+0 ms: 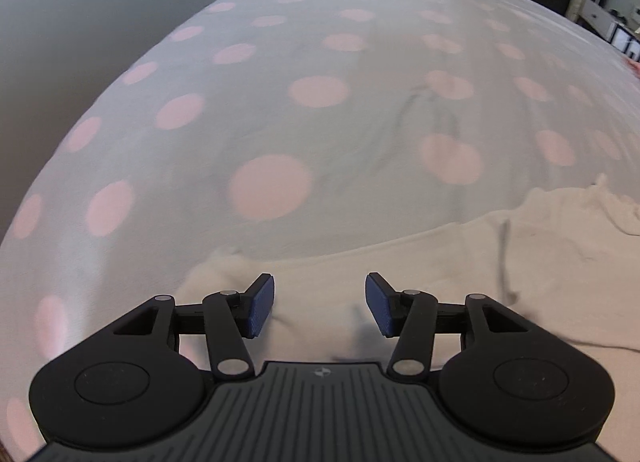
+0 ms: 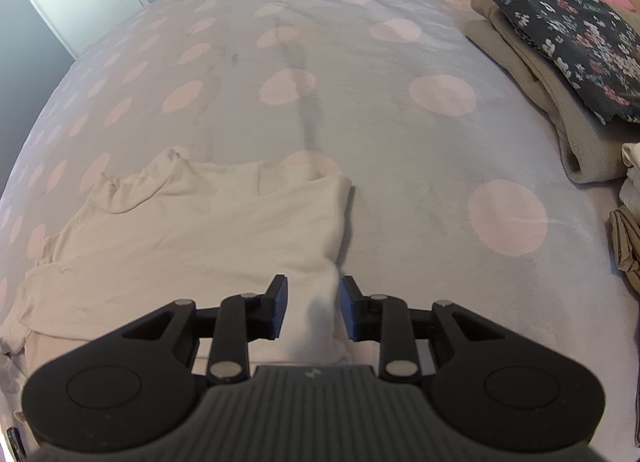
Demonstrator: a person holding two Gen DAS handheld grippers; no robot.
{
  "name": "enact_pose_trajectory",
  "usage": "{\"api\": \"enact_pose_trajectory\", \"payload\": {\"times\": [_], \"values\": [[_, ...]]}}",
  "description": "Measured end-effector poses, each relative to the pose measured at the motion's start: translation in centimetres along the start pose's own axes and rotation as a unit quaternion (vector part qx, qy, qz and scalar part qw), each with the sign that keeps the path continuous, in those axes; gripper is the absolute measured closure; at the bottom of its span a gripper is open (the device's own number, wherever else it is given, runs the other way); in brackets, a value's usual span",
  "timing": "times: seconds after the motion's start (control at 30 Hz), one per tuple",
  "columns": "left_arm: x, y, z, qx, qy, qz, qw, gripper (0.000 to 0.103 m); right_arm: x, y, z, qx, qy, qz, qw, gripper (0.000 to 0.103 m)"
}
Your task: Fold clothes
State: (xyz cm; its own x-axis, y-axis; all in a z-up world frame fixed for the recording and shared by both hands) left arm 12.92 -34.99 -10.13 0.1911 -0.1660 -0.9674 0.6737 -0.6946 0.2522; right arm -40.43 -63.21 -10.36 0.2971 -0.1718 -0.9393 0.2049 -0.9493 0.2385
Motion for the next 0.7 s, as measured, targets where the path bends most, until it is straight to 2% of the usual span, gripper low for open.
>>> {"api": "enact_pose_trajectory", "payload": {"times": [0.13,0.27,0.37,0.47,0.57,0.7], "values": [[0.6,-1.6,-2.8,-0.043,0.006,-0.021,0.9988,0.052,-0.4,-0.6,-1.4,-0.015,0.003,-0.001,1.000,0.069],[1.6,-2.8,-3.9,-0.061,-0.016,-0.048,0.9969,0.053,-0.9,-1.3,-2.7,-0.031,0.003,0.003,1.000,0.067],[1.4,-3.2,-3.9,-0.054,-0.017,-0.050,0.9972,0.081,-1.3,-1.9,-3.4,-0.043,-0.002,0.006,0.999,0.066],[0.2,-3.4,-3.9,-0.047,-0.037,-0.037,0.9975,0.099,-1.6,-2.5,-4.1,-0.054,-0.009,0.006,0.999,0.065],[-1.5,-3.4,-3.2,-0.039,-0.054,-0.017,0.9976,0.103,-1.9,-2.9,-4.7,-0.062,-0.013,0.004,0.998,0.065],[-4.9,-3.5,-1.2,-0.008,-0.086,0.008,0.9962,0.103,-2.4,-3.4,-5.6,-0.074,-0.011,0.006,0.997,0.065]]}}
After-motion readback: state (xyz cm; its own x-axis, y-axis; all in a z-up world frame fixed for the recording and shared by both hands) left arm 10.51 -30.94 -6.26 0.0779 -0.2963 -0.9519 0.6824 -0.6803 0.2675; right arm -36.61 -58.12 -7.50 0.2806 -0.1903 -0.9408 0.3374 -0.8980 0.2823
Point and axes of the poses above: each gripper's, at about its wrist camera, not at the fingertips, and x roughly the way its jaws point, z to its right, y to its top, the point moved 1 cm from there along x, roughly the way its jaws point, and after that the axes turned 14 degrees about -z, right-handed, at the moved point
